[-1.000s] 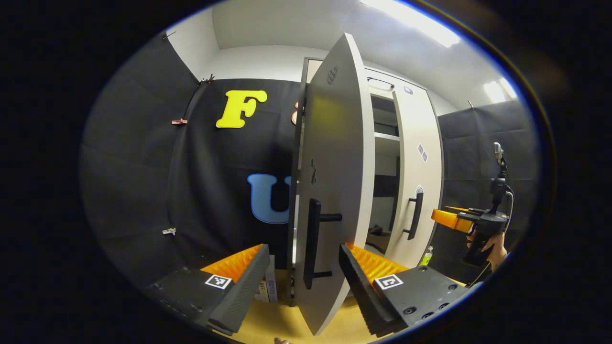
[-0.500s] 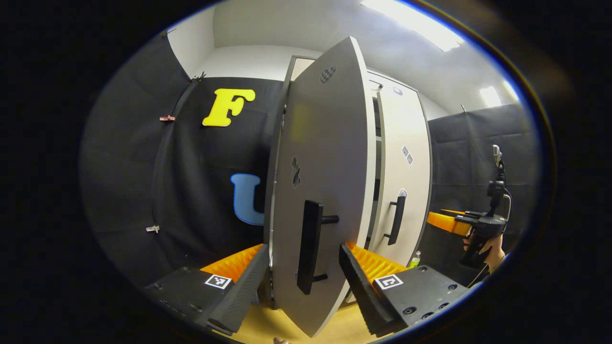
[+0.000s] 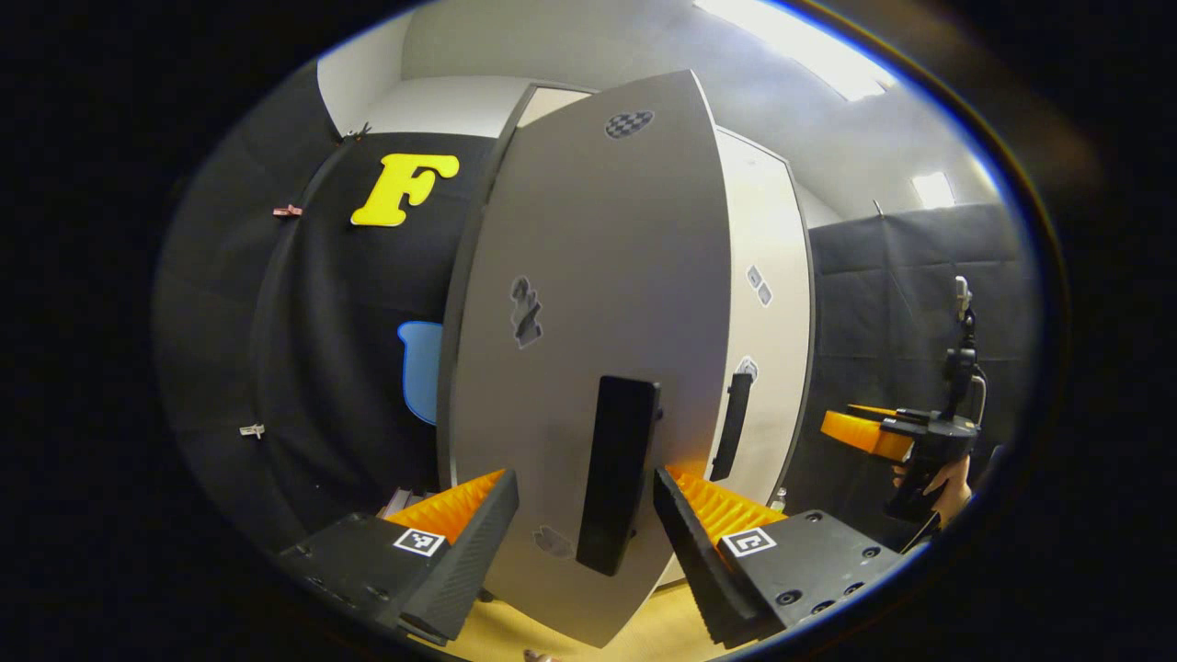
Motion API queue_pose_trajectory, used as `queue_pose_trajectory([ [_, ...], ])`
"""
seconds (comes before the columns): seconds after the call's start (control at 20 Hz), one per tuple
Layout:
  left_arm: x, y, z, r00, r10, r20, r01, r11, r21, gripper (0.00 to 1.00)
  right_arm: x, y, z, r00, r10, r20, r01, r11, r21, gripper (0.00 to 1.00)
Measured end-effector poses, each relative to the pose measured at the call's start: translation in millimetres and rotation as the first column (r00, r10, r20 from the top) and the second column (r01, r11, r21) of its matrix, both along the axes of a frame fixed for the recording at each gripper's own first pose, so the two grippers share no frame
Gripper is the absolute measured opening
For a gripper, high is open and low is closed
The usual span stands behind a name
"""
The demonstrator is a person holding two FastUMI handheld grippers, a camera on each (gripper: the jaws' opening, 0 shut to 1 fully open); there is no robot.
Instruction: Grab one shoe with the right hand and put it into the shoe cabinet, grab the other shoe with the left hand and put it into the shoe cabinet; then close the right door with the right hand and the left door with the left hand.
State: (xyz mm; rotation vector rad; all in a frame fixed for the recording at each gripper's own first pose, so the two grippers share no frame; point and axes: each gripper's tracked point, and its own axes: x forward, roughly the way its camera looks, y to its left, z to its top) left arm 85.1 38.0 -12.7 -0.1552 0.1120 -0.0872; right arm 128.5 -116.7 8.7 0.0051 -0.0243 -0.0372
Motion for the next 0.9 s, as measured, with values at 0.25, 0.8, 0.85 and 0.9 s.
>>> queue_pose_trajectory([
  [0.25,10.7,-14.7,1.8,1.0,-0.019,0.003,0.019,1.0,0.014,0.94,-7.9,-7.9,0.1,1.0,0.001,-0.007,-0.001,1.0,-0.012,1.0],
  [0.8,-42.8,-19.8,21.4,0.999,-0.03,0.032,0.027,0.997,0.078,0.89,-51.1,38.9,8.3,0.999,0.042,-0.004,-0.042,0.999,-0.008,1.0],
  [0.85,-45.9,-18.3,21.3,0.999,-0.03,0.03,0.027,0.996,0.082,0.93,-56.2,44.5,9.2,0.999,0.044,-0.002,-0.044,0.999,-0.008,0.99],
  [0.9,-49.3,-16.8,20.1,0.999,-0.029,0.028,0.027,0.996,0.089,0.93,-61.1,49.4,9.9,0.999,0.043,-0.001,-0.043,0.999,-0.008,0.99],
])
